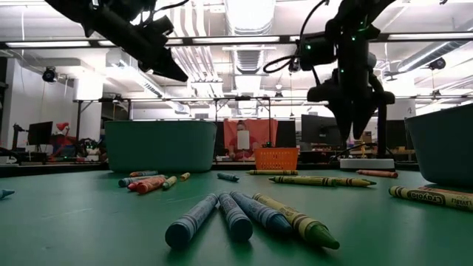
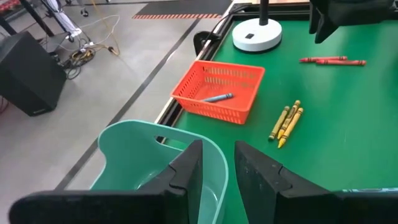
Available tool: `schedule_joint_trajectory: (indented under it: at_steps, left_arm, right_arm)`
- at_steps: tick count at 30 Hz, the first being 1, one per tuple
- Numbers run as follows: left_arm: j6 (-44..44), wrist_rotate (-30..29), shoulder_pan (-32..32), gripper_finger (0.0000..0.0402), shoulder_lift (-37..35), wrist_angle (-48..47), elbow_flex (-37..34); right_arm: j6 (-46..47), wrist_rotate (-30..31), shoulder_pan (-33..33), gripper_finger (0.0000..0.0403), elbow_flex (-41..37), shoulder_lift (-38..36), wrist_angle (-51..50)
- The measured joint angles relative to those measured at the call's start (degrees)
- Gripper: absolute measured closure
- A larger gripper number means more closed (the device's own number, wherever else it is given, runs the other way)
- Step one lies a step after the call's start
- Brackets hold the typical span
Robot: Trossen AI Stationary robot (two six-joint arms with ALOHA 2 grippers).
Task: Sort crayons
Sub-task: Put the orange crayon into the green bin
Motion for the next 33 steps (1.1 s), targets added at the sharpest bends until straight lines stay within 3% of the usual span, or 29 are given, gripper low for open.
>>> schedule_joint_trajectory:
  at_steps: [23, 33]
  left_arm:
    - [0.0, 0.0, 0.04, 0.0326, 0.04, 0.09, -0.04]
    - [0.0, 0.0, 0.04, 0.0326, 0.04, 2.17, -0.04]
  right_arm:
    - [4.02, 3.5, -1.32, 0.0275, -13.6, 0.0, 15.55]
    - [4.01, 3.5, -1.44, 0.0277, -16.03, -0.02, 19.04]
